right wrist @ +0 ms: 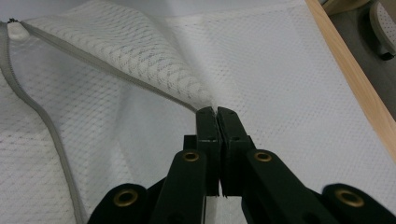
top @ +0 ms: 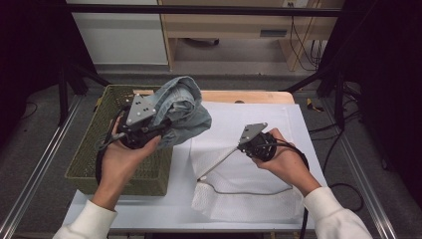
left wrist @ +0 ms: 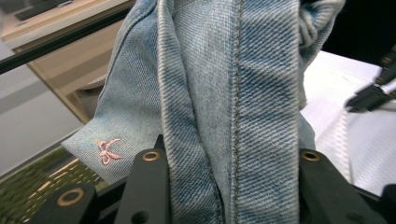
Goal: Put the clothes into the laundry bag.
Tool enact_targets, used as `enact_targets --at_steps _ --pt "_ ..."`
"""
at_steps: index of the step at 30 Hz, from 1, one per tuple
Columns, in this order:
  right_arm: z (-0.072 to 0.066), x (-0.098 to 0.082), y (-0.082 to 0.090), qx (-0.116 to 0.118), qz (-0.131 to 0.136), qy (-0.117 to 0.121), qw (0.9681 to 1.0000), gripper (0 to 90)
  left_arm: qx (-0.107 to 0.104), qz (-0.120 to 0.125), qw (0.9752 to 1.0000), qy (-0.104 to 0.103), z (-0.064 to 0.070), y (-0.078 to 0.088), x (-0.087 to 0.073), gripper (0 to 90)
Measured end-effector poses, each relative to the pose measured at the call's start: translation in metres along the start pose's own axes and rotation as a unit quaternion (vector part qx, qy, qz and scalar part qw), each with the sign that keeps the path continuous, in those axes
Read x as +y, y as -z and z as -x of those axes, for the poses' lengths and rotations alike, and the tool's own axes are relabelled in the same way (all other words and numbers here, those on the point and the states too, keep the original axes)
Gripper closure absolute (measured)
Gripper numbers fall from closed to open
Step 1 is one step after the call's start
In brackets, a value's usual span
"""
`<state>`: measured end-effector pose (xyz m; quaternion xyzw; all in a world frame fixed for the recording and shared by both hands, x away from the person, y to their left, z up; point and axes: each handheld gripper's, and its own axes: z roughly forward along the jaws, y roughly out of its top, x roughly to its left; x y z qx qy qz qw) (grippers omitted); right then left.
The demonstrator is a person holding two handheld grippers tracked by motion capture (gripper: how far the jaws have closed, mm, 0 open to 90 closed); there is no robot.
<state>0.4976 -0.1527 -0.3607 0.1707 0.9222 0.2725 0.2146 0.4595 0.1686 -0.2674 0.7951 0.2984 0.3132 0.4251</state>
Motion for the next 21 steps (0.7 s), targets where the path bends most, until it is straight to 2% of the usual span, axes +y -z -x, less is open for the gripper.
enact_targets --at_steps 4,8,21 --pt "0.002 -0.001 0.0 -0.003 0.003 -0.006 1.0 88.9 -0.015 -0.009 0.9998 -0.009 0.009 -0.008 -0.001 62.8" --pt "0.003 -0.001 0.003 0.002 0.006 -0.014 0.9999 88.9 -0.021 -0.017 0.9993 -0.026 0.02 -0.014 -0.002 62.8" --pt "0.006 -0.001 0.004 0.017 -0.001 -0.022 0.9996 88.8 -0.052 -0.001 0.998 -0.035 0.043 -0.008 -0.002 62.7"
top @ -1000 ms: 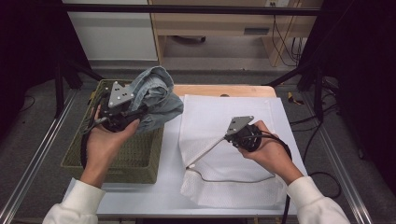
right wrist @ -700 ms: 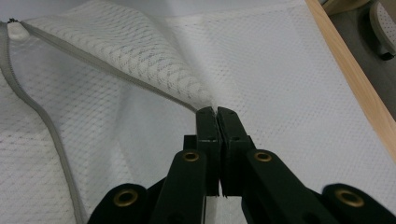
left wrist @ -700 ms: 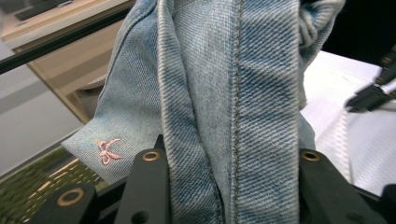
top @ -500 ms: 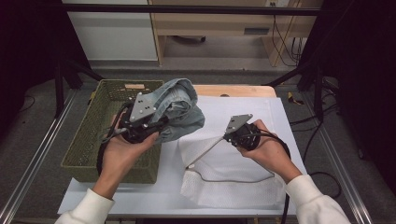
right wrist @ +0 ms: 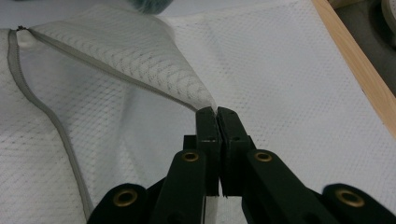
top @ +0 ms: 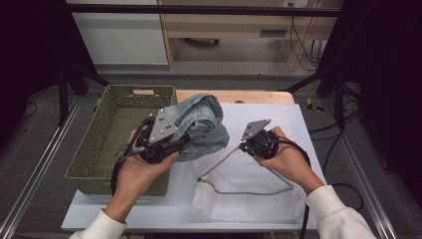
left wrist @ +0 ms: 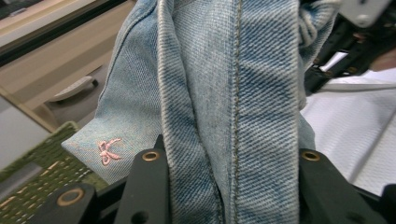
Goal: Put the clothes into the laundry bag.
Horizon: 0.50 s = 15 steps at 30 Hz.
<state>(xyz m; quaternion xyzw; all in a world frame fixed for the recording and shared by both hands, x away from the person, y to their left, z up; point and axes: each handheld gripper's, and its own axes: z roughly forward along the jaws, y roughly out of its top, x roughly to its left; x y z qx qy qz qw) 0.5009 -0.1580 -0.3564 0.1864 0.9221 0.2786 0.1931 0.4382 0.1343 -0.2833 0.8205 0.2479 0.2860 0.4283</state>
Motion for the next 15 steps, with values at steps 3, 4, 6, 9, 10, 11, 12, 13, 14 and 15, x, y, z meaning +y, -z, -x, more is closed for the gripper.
enact_targets --at_steps 3,4,6,9,10,11,12,13,14,15 --pt "0.0 0.0 0.0 -0.002 0.001 -0.003 1.0 88.7 -0.009 0.003 1.0 -0.003 0.006 0.002 -0.002 62.7" --pt "0.001 0.0 0.0 -0.005 0.0 -0.004 1.0 88.7 -0.012 0.006 0.9999 -0.003 0.008 0.004 -0.003 62.7" --pt "0.001 0.0 0.001 -0.004 0.001 -0.004 1.0 88.7 -0.017 0.012 0.9998 -0.001 0.01 0.006 -0.004 62.7" --pt "0.002 0.0 0.002 -0.002 0.003 -0.001 1.0 88.7 -0.028 0.019 0.9994 -0.002 0.016 0.01 -0.004 62.7" --pt "0.002 0.0 0.002 -0.006 0.004 -0.003 1.0 88.7 -0.031 0.019 0.9993 -0.004 0.018 0.011 -0.005 62.7" --pt "0.002 0.0 0.003 -0.009 0.008 -0.007 0.9999 88.7 -0.034 0.019 0.9992 -0.007 0.02 0.011 -0.005 62.7" --pt "0.002 0.0 0.004 -0.008 0.012 -0.008 0.9999 88.7 -0.036 0.018 0.9992 -0.008 0.022 0.012 -0.006 62.7" --pt "0.002 0.0 0.005 -0.011 0.013 -0.01 0.9998 88.7 -0.04 0.017 0.999 -0.008 0.024 0.012 -0.007 62.6" --pt "0.003 -0.001 0.006 -0.008 0.014 -0.009 0.9998 88.7 -0.045 0.017 0.9988 -0.008 0.027 0.011 -0.009 62.6" --pt "0.003 -0.001 0.006 -0.007 0.014 -0.009 0.9998 88.7 -0.05 0.016 0.9986 -0.009 0.029 0.011 -0.01 62.6"
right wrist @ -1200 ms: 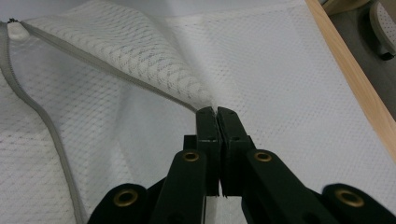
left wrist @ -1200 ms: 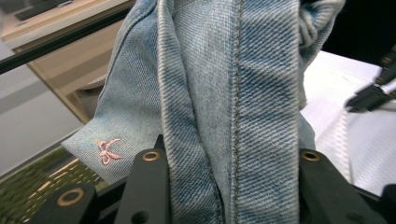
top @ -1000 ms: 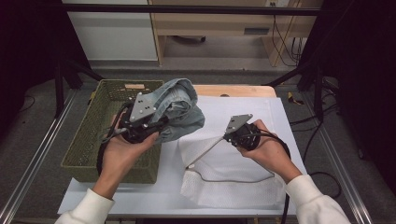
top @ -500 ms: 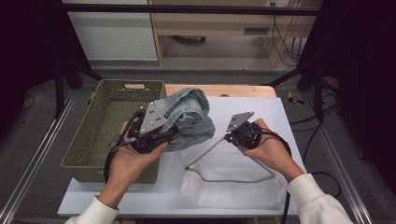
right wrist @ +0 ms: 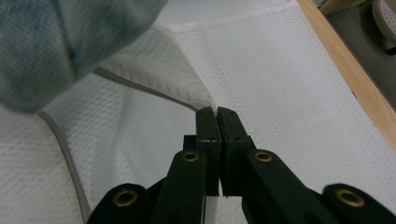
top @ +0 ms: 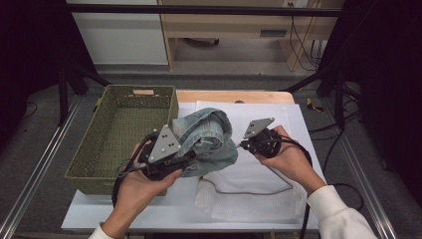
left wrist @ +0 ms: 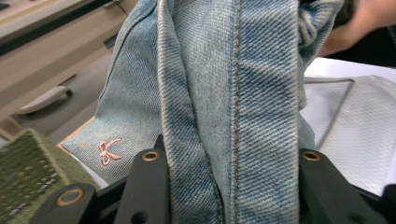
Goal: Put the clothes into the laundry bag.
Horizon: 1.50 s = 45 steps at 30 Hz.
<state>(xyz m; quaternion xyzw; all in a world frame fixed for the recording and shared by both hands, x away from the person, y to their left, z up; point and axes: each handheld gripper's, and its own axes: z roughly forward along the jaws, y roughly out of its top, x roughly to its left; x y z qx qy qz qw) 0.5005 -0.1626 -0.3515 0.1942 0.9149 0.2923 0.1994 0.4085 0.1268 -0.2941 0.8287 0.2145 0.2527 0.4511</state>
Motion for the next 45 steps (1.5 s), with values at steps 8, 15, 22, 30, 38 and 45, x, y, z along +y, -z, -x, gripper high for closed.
enact_targets --at_steps 8,15,22,30,38,45 --pt "0.002 0.002 0.001 0.007 -0.002 -0.003 1.0 88.8 -0.034 0.005 0.9994 -0.009 0.02 -0.004 0.002 62.6" --pt "0.006 -0.001 0.001 0.021 -0.001 -0.016 0.9997 88.8 -0.055 0.008 0.9984 -0.013 0.03 -0.009 -0.001 62.5" --pt "0.011 -0.004 0.003 0.025 0.004 -0.028 0.9993 88.8 -0.077 -0.001 0.9969 -0.02 0.042 -0.016 -0.007 62.5" --pt "0.013 -0.005 0.004 0.022 0.0 -0.037 0.9991 88.8 -0.105 -0.01 0.9938 -0.036 0.064 -0.032 -0.006 62.4" --pt "0.015 -0.006 0.005 0.021 -0.003 -0.035 0.9992 88.8 -0.113 -0.011 0.9924 -0.046 0.076 -0.041 -0.003 62.3" --pt "0.017 -0.004 0.009 0.006 0.0 -0.03 0.9995 88.9 -0.112 -0.014 0.9925 -0.045 0.08 -0.047 -0.003 62.2"
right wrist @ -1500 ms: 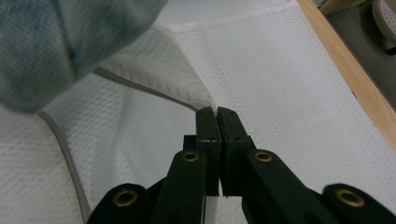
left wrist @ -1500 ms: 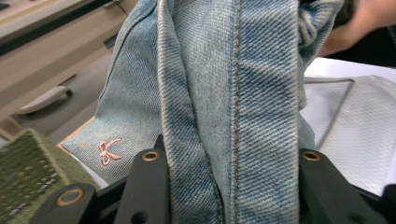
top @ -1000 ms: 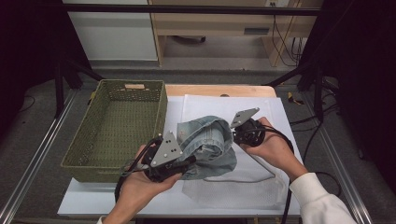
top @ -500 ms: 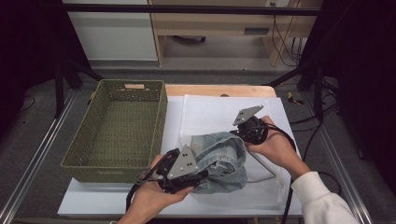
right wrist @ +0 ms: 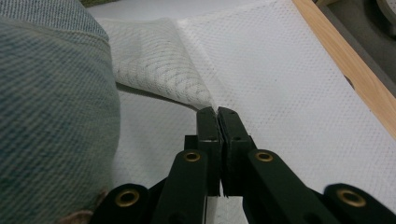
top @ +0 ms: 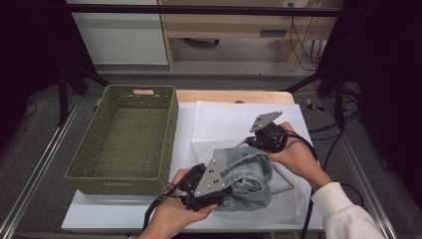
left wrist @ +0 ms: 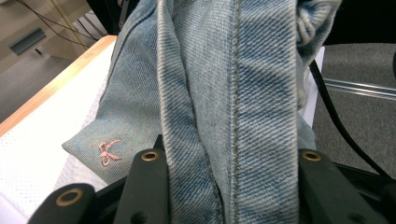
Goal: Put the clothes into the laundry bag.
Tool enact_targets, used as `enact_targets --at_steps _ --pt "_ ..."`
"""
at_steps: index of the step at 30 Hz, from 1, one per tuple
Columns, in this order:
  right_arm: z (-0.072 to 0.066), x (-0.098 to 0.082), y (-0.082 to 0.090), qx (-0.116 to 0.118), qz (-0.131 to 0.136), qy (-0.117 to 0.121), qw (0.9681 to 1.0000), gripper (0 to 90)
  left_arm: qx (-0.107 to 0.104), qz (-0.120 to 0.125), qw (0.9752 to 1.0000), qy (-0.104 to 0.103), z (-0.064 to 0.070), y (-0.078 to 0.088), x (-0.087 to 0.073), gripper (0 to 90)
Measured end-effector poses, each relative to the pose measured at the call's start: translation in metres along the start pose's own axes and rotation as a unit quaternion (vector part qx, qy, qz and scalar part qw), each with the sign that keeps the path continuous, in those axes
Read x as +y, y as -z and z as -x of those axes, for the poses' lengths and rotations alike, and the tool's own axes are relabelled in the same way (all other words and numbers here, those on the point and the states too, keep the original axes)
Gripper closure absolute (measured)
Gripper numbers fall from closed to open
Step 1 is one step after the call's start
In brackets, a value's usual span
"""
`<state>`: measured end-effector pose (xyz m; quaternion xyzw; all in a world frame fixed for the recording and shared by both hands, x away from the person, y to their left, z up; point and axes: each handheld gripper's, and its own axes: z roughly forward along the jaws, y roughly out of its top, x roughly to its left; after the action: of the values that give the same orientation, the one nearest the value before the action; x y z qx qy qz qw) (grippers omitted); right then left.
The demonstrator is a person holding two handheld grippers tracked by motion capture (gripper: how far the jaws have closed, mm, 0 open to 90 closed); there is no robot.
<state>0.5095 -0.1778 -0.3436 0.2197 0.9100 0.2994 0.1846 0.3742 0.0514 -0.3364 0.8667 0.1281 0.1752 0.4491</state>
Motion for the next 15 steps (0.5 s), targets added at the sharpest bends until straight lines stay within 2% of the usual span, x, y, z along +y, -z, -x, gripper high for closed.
enact_targets --at_steps 12,15 --pt "0.0004 0.001 0.0016 -0.004 -0.002 0.0 1.0 88.9 0.0 0.002 1.0 0.003 -0.0003 -0.0047 0.0023 62.2" --pt "0.0008 0.0021 0.0031 -0.01 0.006 -0.003 0.9999 88.9 0.0 0.002 1.0 0.002 -0.0009 -0.0061 0.0034 62.2"
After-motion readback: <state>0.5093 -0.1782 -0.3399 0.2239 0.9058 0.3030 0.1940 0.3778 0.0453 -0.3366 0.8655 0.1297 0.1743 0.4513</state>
